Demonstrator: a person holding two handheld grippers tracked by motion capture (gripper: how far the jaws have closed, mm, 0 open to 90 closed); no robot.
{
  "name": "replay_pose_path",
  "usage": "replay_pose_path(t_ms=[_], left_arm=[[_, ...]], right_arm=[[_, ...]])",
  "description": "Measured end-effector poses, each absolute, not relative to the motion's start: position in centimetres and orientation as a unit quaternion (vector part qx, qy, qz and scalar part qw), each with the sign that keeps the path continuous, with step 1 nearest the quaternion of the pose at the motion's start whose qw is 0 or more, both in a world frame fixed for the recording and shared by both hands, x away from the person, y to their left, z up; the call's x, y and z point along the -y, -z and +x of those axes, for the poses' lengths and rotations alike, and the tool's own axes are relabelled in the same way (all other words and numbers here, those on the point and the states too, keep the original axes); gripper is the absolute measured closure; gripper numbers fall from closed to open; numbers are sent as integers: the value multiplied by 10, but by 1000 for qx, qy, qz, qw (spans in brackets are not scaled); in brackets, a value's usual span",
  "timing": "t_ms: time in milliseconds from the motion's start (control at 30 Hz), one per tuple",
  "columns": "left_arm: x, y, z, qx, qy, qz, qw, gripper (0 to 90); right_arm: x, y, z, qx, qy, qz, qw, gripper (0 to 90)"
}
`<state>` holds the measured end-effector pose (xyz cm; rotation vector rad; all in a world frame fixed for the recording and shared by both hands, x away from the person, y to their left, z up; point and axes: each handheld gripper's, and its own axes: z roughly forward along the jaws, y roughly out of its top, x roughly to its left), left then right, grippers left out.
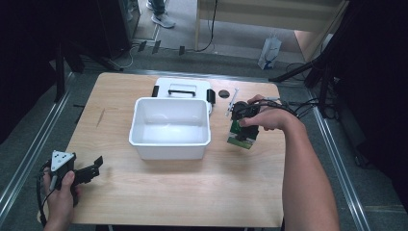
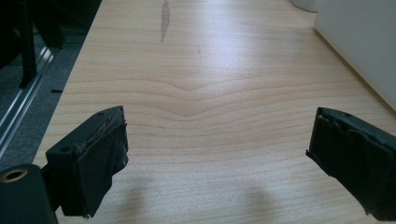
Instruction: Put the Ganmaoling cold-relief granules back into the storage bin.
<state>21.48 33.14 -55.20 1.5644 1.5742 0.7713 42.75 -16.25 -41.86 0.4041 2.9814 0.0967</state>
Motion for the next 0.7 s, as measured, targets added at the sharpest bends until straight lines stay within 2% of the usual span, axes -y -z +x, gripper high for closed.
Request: replay_pose_path(t_ms=[700], left_arm=[[-331,552,215,-619,-302,614,386,51]], right_arm=[[135,364,425,-993,-34,86,68,163]])
